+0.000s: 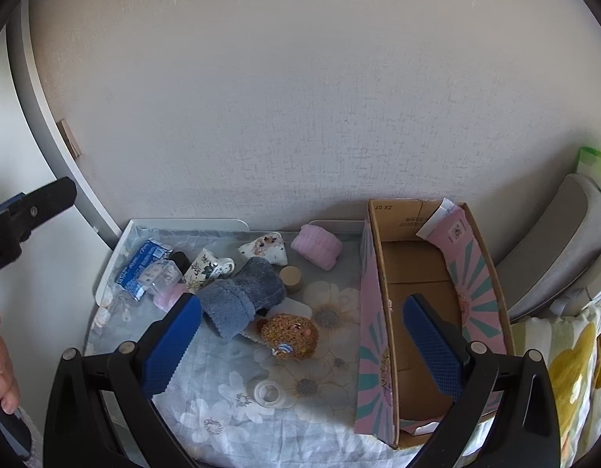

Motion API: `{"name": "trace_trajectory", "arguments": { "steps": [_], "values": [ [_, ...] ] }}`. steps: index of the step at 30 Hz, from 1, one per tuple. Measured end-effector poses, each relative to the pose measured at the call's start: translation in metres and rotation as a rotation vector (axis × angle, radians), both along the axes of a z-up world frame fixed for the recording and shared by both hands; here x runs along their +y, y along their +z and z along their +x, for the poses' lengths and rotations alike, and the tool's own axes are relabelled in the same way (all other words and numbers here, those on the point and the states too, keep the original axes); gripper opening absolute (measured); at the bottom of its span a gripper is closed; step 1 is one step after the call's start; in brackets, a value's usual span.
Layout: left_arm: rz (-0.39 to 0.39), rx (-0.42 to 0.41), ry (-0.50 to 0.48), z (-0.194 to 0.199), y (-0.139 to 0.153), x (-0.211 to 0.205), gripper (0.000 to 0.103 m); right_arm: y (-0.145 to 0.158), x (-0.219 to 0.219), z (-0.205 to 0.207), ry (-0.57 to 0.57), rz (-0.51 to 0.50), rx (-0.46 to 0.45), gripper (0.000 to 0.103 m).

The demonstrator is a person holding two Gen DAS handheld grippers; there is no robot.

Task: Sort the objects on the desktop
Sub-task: 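Move both grippers toward the items on the floral cloth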

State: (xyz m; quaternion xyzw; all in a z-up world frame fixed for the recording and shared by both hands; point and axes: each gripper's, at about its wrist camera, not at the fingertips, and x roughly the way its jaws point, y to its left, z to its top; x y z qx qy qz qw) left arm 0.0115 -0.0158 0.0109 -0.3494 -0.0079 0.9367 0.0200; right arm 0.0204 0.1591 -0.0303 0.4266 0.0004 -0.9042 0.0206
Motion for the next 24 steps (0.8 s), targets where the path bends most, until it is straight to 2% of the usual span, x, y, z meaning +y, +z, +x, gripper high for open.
{"name": "trace_trajectory", "arguments": {
  "steps": [8, 17, 21, 24],
  "values": [
    [-0.006, -0.005, 0.007, -0.001, -0.004, 0.001, 0.103, -0.003, 0.000, -0.001, 0.006, 0.005, 0.006, 0.103],
    [0.007, 0.012, -0.001, -0.003, -0.006, -0.002, 0.103, 0.007, 0.005, 0.000, 0.003, 0.004, 0.097, 0.103],
    [0.013, 0.015, 0.034, -0.006, -0.003, -0.023, 0.103, 0.018, 0.011, 0.002, 0.031, 0.016, 0.124, 0.103],
    [0.017, 0.023, 0.069, -0.008, 0.001, -0.045, 0.103, 0.026, 0.016, 0.001, 0.060, 0.007, 0.104, 0.103]
  ]
}}
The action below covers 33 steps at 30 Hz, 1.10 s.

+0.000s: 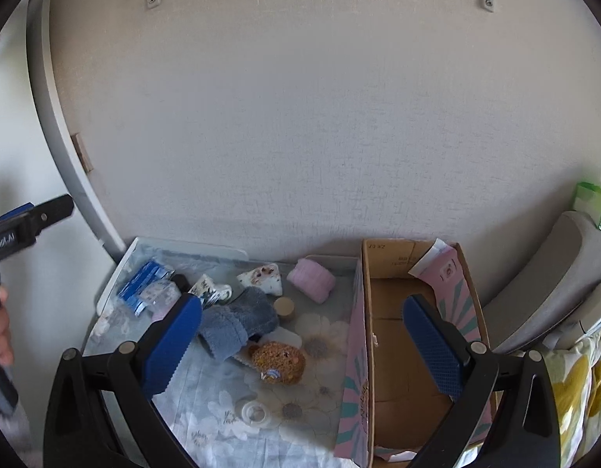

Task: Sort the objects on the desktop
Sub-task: 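Move both grippers toward the items on the floral cloth, then grasp the clear floss box with the left gripper while the right grasps the teddy bear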

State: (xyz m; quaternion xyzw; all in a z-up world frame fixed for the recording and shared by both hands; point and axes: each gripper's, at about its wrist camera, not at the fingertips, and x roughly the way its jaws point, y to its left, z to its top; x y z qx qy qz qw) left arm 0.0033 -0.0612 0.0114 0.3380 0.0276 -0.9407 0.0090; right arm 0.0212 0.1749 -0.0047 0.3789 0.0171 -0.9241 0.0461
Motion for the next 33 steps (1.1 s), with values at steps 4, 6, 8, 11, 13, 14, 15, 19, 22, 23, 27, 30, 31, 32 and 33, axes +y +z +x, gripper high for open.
{"name": "trace_trajectory", "arguments": {
  "steps": [4, 6, 8, 11, 13, 14, 15, 19, 22, 23, 27, 30, 31, 32, 33],
  "values": [
    [0.017, -0.039, 0.016, -0.007, -0.003, -0.030, 0.103, 0.006, 0.001, 0.001, -0.002, 0.007, 0.027, 0.103],
    [0.028, -0.040, 0.019, -0.006, -0.005, -0.040, 0.103, 0.003, 0.000, -0.001, 0.009, -0.012, 0.012, 0.103],
    [0.043, -0.036, 0.009, -0.005, -0.009, -0.048, 0.103, -0.003, -0.003, -0.002, 0.023, -0.030, -0.004, 0.103],
    [0.044, -0.055, -0.005, -0.002, -0.026, -0.054, 0.103, -0.015, -0.010, -0.004, 0.048, -0.027, -0.035, 0.103],
    [0.038, -0.079, -0.016, 0.000, -0.039, -0.052, 0.103, -0.027, -0.017, -0.005, 0.073, -0.039, -0.067, 0.103],
    [0.036, -0.091, -0.024, 0.000, -0.047, -0.051, 0.103, -0.031, -0.019, -0.006, 0.079, -0.042, -0.077, 0.103],
    [0.036, -0.108, -0.038, 0.000, -0.058, -0.050, 0.103, -0.035, -0.021, -0.006, 0.085, -0.046, -0.089, 0.103],
    [0.038, -0.155, -0.097, -0.007, -0.094, -0.041, 0.103, -0.063, -0.028, -0.007, 0.106, -0.070, -0.157, 0.103],
    [0.053, -0.193, -0.132, -0.019, -0.125, -0.035, 0.103, -0.082, -0.033, -0.006, 0.110, -0.092, -0.187, 0.103],
    [0.055, -0.206, -0.136, -0.026, -0.139, -0.034, 0.103, -0.091, -0.036, -0.006, 0.106, -0.101, -0.195, 0.103],
    [0.069, -0.244, -0.137, -0.050, -0.179, -0.033, 0.103, -0.122, -0.039, -0.005, 0.056, -0.154, -0.219, 0.103],
    [0.099, -0.219, -0.162, -0.064, -0.205, -0.037, 0.103, -0.145, -0.034, -0.012, -0.024, -0.235, -0.244, 0.103],
    [0.106, -0.220, -0.164, -0.067, -0.211, -0.038, 0.103, -0.153, -0.031, -0.017, -0.068, -0.258, -0.255, 0.102],
    [0.110, -0.227, -0.163, -0.071, -0.218, -0.039, 0.103, -0.158, -0.028, -0.020, -0.101, -0.277, -0.264, 0.100],
    [0.113, -0.235, -0.163, -0.075, -0.225, -0.041, 0.103, -0.164, -0.024, -0.024, -0.138, -0.304, -0.272, 0.099]
  ]
}}
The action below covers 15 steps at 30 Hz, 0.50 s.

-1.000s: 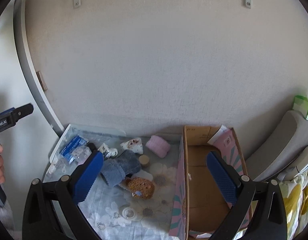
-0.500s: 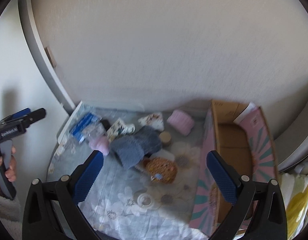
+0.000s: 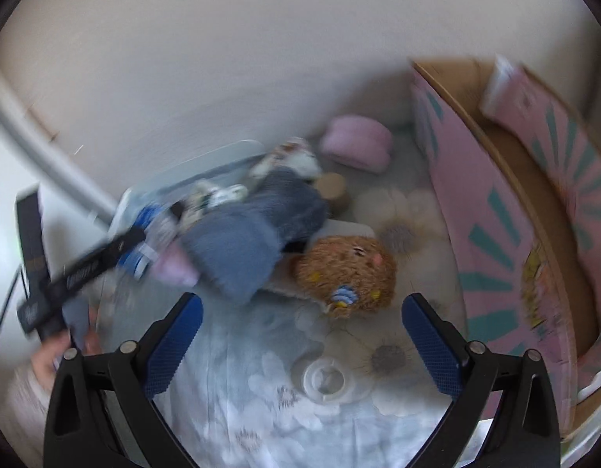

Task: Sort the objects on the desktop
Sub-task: 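Grasp the clear floss box with the left gripper while the right grasps the teddy bear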

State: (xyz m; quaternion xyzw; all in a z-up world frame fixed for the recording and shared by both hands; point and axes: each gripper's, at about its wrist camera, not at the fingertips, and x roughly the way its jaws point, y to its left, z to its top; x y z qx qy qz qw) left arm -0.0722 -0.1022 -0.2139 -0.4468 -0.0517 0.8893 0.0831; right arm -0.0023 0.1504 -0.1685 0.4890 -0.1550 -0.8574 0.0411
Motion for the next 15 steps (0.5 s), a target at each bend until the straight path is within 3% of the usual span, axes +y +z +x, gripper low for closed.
{"name": "trace_trajectory", "arguments": {
  "steps": [10, 13, 15],
  "values": [
    [0.086, -0.052, -0.051, -0.022, -0.028, -0.006, 0.103, -0.038, 0.020, -0.022, -0.190, -0.132, -0.088, 0.097],
    [0.088, -0.043, -0.065, -0.022, -0.030, -0.003, 0.102, -0.047, 0.023, -0.026, -0.194, -0.156, -0.111, 0.083],
    [0.083, -0.042, -0.077, -0.022, -0.030, -0.002, 0.100, -0.053, 0.023, -0.028, -0.190, -0.166, -0.129, 0.067]
  ]
}}
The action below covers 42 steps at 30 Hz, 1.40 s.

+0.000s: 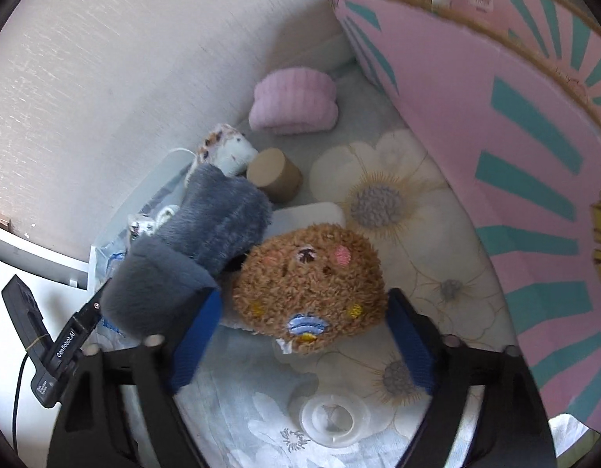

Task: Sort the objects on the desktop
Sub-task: 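Grasp the clear floss box with the left gripper while the right grasps the teddy bear, then carry floss box and teddy bear into the cardboard box and release both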

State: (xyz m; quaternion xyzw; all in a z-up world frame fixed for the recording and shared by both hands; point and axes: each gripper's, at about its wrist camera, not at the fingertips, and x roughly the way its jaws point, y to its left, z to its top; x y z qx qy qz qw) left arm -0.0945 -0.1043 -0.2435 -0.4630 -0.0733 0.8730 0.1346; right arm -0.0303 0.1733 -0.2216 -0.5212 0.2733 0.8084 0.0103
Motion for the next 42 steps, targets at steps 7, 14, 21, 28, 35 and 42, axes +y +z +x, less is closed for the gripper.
{"name": "trace_trajectory", "arguments": {
  "steps": [7, 14, 21, 28, 35, 42],
  "values": [
    [0.004, 0.010, -0.017, 0.001, 0.002, 0.003, 0.091, 0.000, 0.002, -0.001, 0.015, -0.030, 0.011, 0.051],
    [0.017, 0.032, 0.009, 0.008, 0.011, -0.002, 0.091, 0.013, 0.000, 0.001, 0.044, 0.043, 0.034, 0.046],
    [-0.019, 0.072, 0.021, 0.018, 0.039, -0.004, 0.091, 0.037, -0.009, 0.007, 0.080, 0.131, 0.054, 0.046],
    [-0.075, 0.105, 0.035, 0.029, 0.077, 0.000, 0.091, 0.067, -0.009, 0.025, 0.174, 0.225, 0.092, 0.046],
    [-0.126, 0.120, 0.035, 0.043, 0.117, 0.014, 0.091, 0.101, -0.016, 0.035, 0.330, 0.288, 0.145, 0.046],
    [-0.149, 0.168, -0.008, 0.058, 0.158, 0.036, 0.091, 0.126, -0.006, 0.033, 0.415, 0.270, 0.187, 0.046]
  ]
}}
